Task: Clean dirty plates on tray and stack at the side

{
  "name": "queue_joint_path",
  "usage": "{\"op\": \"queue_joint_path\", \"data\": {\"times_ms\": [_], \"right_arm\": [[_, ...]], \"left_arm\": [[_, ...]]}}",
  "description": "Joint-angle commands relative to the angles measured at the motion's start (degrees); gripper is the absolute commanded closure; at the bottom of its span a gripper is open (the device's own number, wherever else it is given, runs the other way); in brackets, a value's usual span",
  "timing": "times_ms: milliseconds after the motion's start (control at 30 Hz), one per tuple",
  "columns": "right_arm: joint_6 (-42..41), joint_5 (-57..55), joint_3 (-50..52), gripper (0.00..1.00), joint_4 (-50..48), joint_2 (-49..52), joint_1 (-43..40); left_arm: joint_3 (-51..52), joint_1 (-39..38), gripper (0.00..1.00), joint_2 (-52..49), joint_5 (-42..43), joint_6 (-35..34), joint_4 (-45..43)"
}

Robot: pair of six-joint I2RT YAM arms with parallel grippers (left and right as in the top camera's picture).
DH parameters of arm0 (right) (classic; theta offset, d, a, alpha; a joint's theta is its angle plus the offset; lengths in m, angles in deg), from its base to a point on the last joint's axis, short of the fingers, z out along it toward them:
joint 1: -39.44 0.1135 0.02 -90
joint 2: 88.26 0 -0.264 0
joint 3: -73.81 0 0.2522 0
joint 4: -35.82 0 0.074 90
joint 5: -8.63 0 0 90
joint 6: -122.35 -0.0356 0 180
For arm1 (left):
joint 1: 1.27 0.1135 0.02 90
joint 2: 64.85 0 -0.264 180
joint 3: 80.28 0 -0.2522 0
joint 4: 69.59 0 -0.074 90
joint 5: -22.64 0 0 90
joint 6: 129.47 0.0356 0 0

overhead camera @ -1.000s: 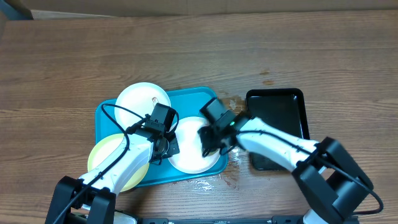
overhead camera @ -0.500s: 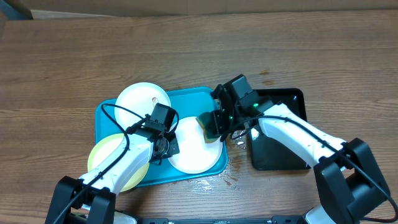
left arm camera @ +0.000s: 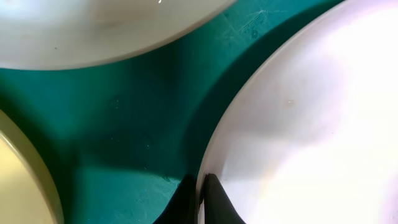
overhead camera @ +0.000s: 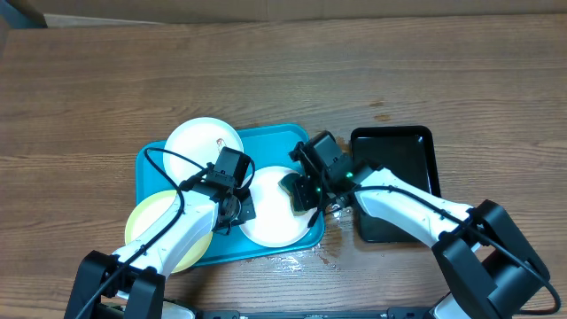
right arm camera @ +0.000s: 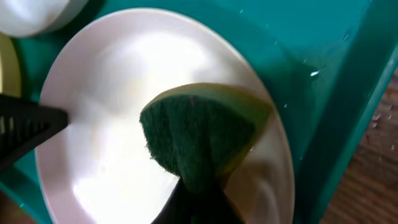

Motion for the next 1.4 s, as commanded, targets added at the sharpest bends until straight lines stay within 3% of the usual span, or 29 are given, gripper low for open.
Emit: {"op": "queue_joint_path", "data": {"times_ms": [0,300,600,900,1067,1233,1367], "right_arm": [[0.33,-0.96,2.43,0.96,-3.37,-0.92,0.22],[-1.40,-0.07,6.88,0.96,-5.09,-0.76,0.22],[-2.64,12.66,8.04,0.96,-7.17,-0.76,0.35],[-6.27,12.76,8.04,0.96,-8.66,-0.76,2.69],[-7.85,12.57,7.78,0.96,-14.67,-0.79,4.11],[-8.92,14.38,3.98,0.96,-16.90,-2.62,0.28],[-8.17,16.17,0.68,0.96,-12.15,-7.04,-4.72]], "left_arm": [[0.98,0.22,0.96,-1.01,-0.81,-0.28,0.70],[0.98,0.22,0.96,-1.01,-0.83,-0.28,0.79],[0.98,0.22,0.96,-1.01,-0.83,-0.28,0.79],[0.98,0.22,0.96,-1.01,-0.81,-0.28,0.81],[0.98,0.22,0.96,-1.01,-0.81,-0.28,0.83],[0.98,0.22,0.96,-1.01,-0.81,-0.26,1.16],[0.98,0.22,0.96,-1.01,-0.81,-0.26,1.95]]}}
